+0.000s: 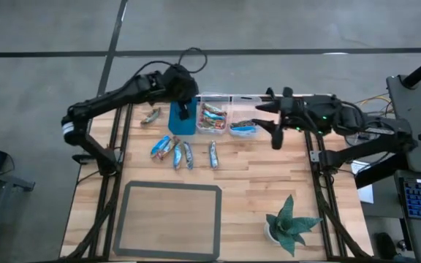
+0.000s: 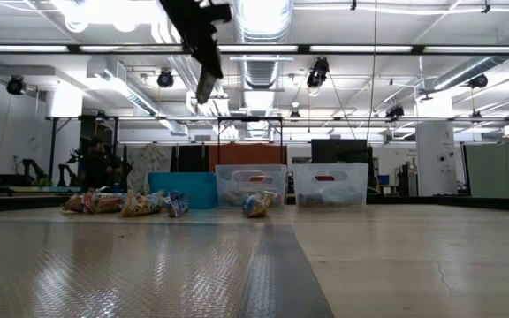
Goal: Pick and place Granola Bars by type
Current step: Put the yellow granola bar into the blue bin
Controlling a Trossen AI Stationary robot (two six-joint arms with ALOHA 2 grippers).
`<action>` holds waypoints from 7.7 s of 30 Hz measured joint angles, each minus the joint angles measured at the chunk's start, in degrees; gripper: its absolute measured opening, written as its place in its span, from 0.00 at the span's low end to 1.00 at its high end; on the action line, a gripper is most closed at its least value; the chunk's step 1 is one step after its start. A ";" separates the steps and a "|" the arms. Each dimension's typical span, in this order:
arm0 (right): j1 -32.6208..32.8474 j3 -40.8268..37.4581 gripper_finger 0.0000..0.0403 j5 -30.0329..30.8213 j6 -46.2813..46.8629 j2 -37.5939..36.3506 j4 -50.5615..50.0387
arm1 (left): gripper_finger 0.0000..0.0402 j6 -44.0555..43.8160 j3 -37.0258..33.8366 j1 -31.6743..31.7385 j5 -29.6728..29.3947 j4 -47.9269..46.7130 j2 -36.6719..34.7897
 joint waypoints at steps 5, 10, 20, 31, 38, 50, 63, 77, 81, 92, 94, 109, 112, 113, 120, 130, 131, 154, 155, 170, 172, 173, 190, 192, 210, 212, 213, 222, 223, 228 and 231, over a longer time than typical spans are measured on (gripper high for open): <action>0.71 -10.80 0.52 -0.23 5.68 -8.67 1.42 | 0.03 1.89 -2.82 1.73 1.68 -1.30 3.88; 3.42 -19.65 0.52 -0.47 3.95 -16.50 3.39 | 0.03 2.85 -5.99 3.86 6.03 -1.42 6.89; 9.50 -37.29 0.52 -0.45 6.98 -28.01 17.73 | 0.03 8.99 -14.96 9.71 8.95 0.11 8.47; 10.03 -46.42 0.52 -0.32 14.46 -28.93 22.64 | 0.03 11.53 -20.71 9.09 11.86 4.66 9.91; 10.03 -51.21 0.52 -0.87 15.79 -29.04 29.95 | 0.03 16.24 -22.58 7.01 12.61 4.36 10.32; 10.25 -53.09 0.52 -1.92 18.27 -28.91 31.16 | 0.03 23.25 -28.72 6.45 10.19 8.99 10.46; 10.25 -52.70 0.52 -1.92 18.14 -28.95 31.09 | 0.13 22.40 -31.05 6.43 7.93 10.58 10.49; 10.25 -52.66 0.52 -1.88 17.68 -29.02 27.90 | 0.38 22.63 -22.36 6.54 6.87 1.25 10.29; 10.25 -52.66 0.52 -1.45 17.70 -29.04 25.78 | 0.40 20.12 -18.08 6.54 6.67 -5.96 10.08; 10.25 -52.66 0.52 -1.30 19.12 -29.10 25.02 | 0.40 2.59 -13.01 13.27 6.88 -5.73 6.53; 10.25 -52.66 0.52 -1.34 19.24 -29.10 25.02 | 0.39 -1.07 -13.20 15.93 7.17 -5.13 6.22; 10.23 -52.65 0.52 -1.94 22.32 -29.10 24.73 | 0.39 -9.81 -23.88 28.18 11.07 -1.30 5.71; 10.23 -52.64 0.52 -1.98 23.03 -29.10 24.66 | 0.39 -9.24 -28.67 28.99 11.48 2.18 5.67; 10.23 -52.64 0.52 -2.00 23.38 -29.10 24.64 | 0.39 -9.16 -30.17 29.18 11.48 3.30 5.60; 10.25 -52.64 0.52 -3.47 24.95 -29.10 24.62 | 0.39 -9.51 -37.31 29.84 8.29 10.48 3.33; 10.25 -52.64 0.52 -3.47 25.64 -29.10 24.58 | 0.39 -10.27 -43.05 32.68 3.85 14.49 -1.59; 10.23 -52.64 0.52 -3.45 25.71 -29.10 24.56 | 0.39 -10.12 -43.69 33.06 3.79 14.44 -2.08; 10.21 -52.61 0.52 -3.42 27.99 -29.08 21.96 | 0.39 -14.62 -45.84 31.04 3.78 15.48 -2.03; 10.21 -52.61 0.52 -3.42 27.92 -29.08 21.95 | 0.39 -14.75 -45.84 30.94 3.66 16.33 -1.65; 10.25 -52.61 0.52 -3.44 27.32 -29.08 21.98 | 0.39 -18.56 -45.82 30.55 4.94 18.30 -0.50; 10.25 -52.61 0.52 -3.42 26.96 -29.08 22.00 | 0.39 -18.69 -45.82 30.44 4.93 17.93 -0.50; 10.25 -52.61 0.52 -3.42 26.82 -29.08 22.00 | 0.39 -18.69 -45.82 30.40 4.93 17.87 -0.48; 10.23 -52.61 0.52 -3.40 26.42 -29.10 22.17 | 0.39 -22.32 -45.64 26.34 2.49 18.27 2.74; 10.25 -52.61 0.52 -3.40 26.40 -29.10 22.17 | 0.39 -22.60 -45.65 26.36 2.42 18.47 2.75; 10.03 -52.07 0.52 -2.95 24.47 -30.29 22.16 | 0.00 -25.03 -45.53 27.56 -2.93 15.11 2.04; 9.77 -51.67 0.52 -2.93 24.12 -30.25 21.96 | 0.00 -24.76 -44.79 27.54 -2.48 14.18 1.26; 9.76 -51.38 0.52 -2.86 23.74 -30.23 22.05 | 0.00 -24.74 -44.46 27.54 -2.10 13.98 0.83; 8.52 -49.61 0.52 -2.81 22.14 -30.20 21.63 | 0.00 -25.20 -40.48 27.54 1.76 9.24 -2.43; 8.18 -49.17 0.52 -2.77 22.14 -30.05 21.61 | 0.00 -25.31 -39.91 27.54 2.19 8.75 -3.03; 6.21 -45.94 0.52 -2.79 21.69 -28.96 22.36 | 0.00 -26.47 -36.53 27.41 3.18 7.18 -7.05; 5.21 -43.42 0.52 -2.79 21.37 -27.62 22.36 | 0.00 -26.52 -34.80 27.39 4.04 6.32 -9.42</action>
